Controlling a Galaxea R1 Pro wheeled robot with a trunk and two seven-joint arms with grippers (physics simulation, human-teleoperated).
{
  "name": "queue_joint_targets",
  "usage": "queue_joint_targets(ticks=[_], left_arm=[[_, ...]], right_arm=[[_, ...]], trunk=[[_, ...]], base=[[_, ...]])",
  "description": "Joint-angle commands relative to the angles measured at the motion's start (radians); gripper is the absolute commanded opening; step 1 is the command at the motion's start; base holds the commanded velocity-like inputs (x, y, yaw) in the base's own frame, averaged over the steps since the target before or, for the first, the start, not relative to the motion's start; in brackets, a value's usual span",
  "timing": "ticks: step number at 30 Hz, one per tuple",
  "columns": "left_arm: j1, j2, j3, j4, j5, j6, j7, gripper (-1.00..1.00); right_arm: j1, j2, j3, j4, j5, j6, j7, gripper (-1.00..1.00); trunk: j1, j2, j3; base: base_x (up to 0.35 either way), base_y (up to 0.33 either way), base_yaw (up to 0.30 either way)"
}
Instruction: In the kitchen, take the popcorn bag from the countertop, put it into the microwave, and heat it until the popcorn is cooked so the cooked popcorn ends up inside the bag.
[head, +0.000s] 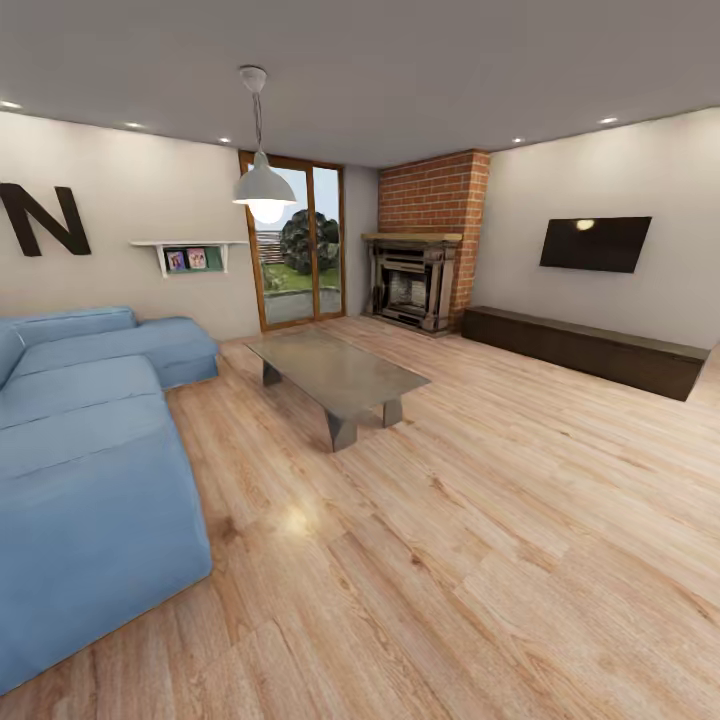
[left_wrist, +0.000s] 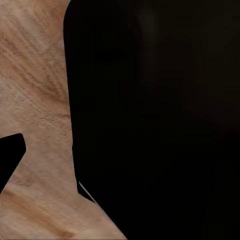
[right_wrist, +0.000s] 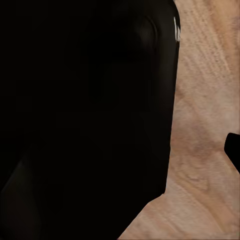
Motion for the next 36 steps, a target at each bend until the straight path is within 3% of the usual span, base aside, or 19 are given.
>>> queue_joint_targets(ticks=[1, 13, 18, 23, 25, 29, 36], left_arm=[[-0.003, 0.002, 0.005, -0.006, 0.006, -0.006, -0.002, 1.00], [-0.001, -0.002, 0.012, -0.055, 0.007, -0.062, 0.000, 1.00], [-0.001, -0.003, 0.012, -0.056, 0.008, -0.076, 0.000, 1.00], [-0.001, -0.004, 0.013, -0.057, 0.010, -0.077, -0.001, 1.00], [-0.001, -0.003, 0.014, -0.057, 0.032, -0.077, 0.001, 1.00], [-0.001, -0.002, 0.012, -0.056, 0.117, -0.077, 0.000, 1.00], [-0.001, -0.004, 0.009, -0.055, 0.136, -0.077, 0.000, 1.00]], right_arm=[[-0.002, -0.006, 0.006, 0.005, 0.006, -0.006, -0.003, 1.00], [-0.002, -0.007, 0.013, 0.000, 0.016, -0.011, 0.006, 1.00], [-0.002, -0.009, 0.007, 0.000, 0.006, -0.105, -0.002, 1.00], [-0.002, -0.009, 0.011, 0.000, 0.008, -0.110, -0.002, 1.00], [-0.002, -0.008, 0.012, 0.000, 0.008, -0.110, -0.002, 1.00], [-0.002, -0.006, 0.011, 0.000, 0.006, -0.109, -0.002, 1.00], [-0.002, -0.007, 0.009, 0.000, 0.005, -0.117, -0.002, 1.00]], trunk=[[0.000, 0.000, 0.000], [0.000, 0.000, 0.000], [0.000, 0.000, 0.000], [0.000, 0.000, 0.000], [0.000, 0.000, 0.000], [0.000, 0.000, 0.000], [0.000, 0.000, 0.000]], base=[[0.000, 0.000, 0.000], [0.000, 0.000, 0.000], [0.000, 0.000, -0.172], [0.000, 0.000, -0.276], [0.000, 0.000, -0.293], [0.000, 0.000, -0.294], [0.091, 0.000, -0.295]])
